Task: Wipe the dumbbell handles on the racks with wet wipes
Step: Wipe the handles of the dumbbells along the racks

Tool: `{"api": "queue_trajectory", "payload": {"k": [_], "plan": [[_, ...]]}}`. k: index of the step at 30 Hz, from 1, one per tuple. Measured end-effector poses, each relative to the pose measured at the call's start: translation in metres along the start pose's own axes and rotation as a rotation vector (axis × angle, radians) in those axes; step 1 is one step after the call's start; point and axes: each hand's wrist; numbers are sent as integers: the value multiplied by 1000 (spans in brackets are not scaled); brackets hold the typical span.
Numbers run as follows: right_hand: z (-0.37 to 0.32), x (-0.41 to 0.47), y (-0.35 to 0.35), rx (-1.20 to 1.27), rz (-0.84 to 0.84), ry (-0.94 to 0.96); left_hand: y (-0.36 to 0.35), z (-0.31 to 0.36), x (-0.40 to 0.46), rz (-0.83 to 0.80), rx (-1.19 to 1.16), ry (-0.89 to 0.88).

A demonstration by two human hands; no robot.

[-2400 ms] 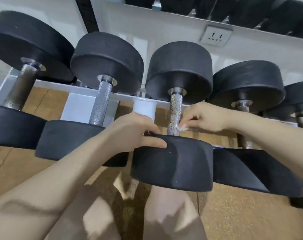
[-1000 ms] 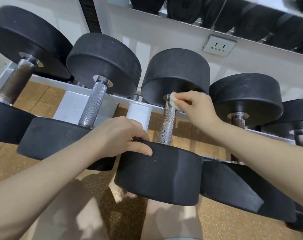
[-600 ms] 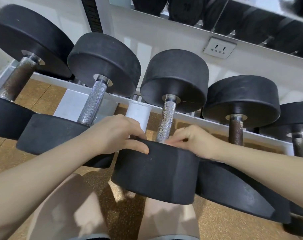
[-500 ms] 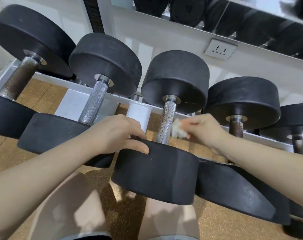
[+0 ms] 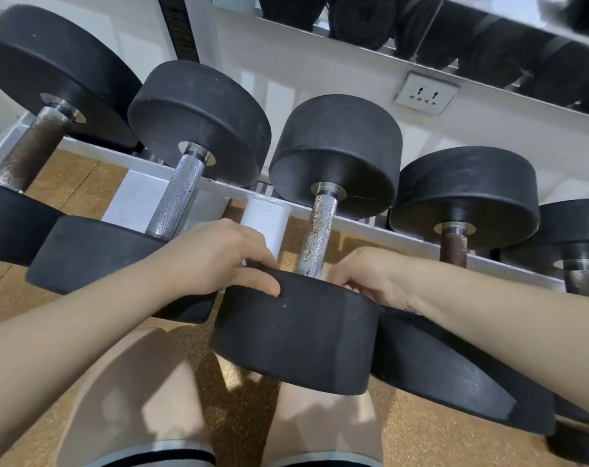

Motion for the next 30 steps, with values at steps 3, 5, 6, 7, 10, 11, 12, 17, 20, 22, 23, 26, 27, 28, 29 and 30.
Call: {"api": "queue_trajectory", "payload": {"k": [3,5,6,7,10,11,12,17,20,22,23,26,27,28,29,30], "plan": [[-6,-2,6,-15,44,26,-1,0,-2,19,-33,-3],[-14,4,16,132,172,60,-1,0,-2,21,-34,-8],[-17,8,22,268,235,91,-1,0,-1,20,-32,-3],[-21,12,27,402,281,131,-1,0,-1,18,-29,8],[-29,21,35,596,299,229,-1,-1,0,10,-15,24],[-31,22,34,597,305,243,-1,-1,0,14,-14,19],[-33,23,32,571,329,257,-1,-1,-1,19,-12,11],[-22,4,9,163,426,319,-1,0,-1,14,6,6],[-9,-6,-8,-261,338,324,0,2,-2,-1,26,34],[-6,-6,-12,-453,370,349,0,3,-2,-5,29,32],[-7,-7,-12,-453,361,353,0,2,-2,-7,30,34],[-13,-6,5,-246,443,382,1,2,-1,-14,40,55],[-17,-5,12,-261,568,436,1,3,-1,-19,47,68],[-21,-3,20,-361,708,498,1,3,-1,-24,52,77],[-25,-1,25,-504,824,552,1,4,0,-29,53,82],[-28,1,26,-652,896,601,2,4,0,-34,52,87]]}}
Point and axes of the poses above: each hand's wrist, its own x-axis towards the middle knuckle, its own y-axis out of the back of the hand, z = x × y, and after that the axes turned 13 degrees about -x, right-handed
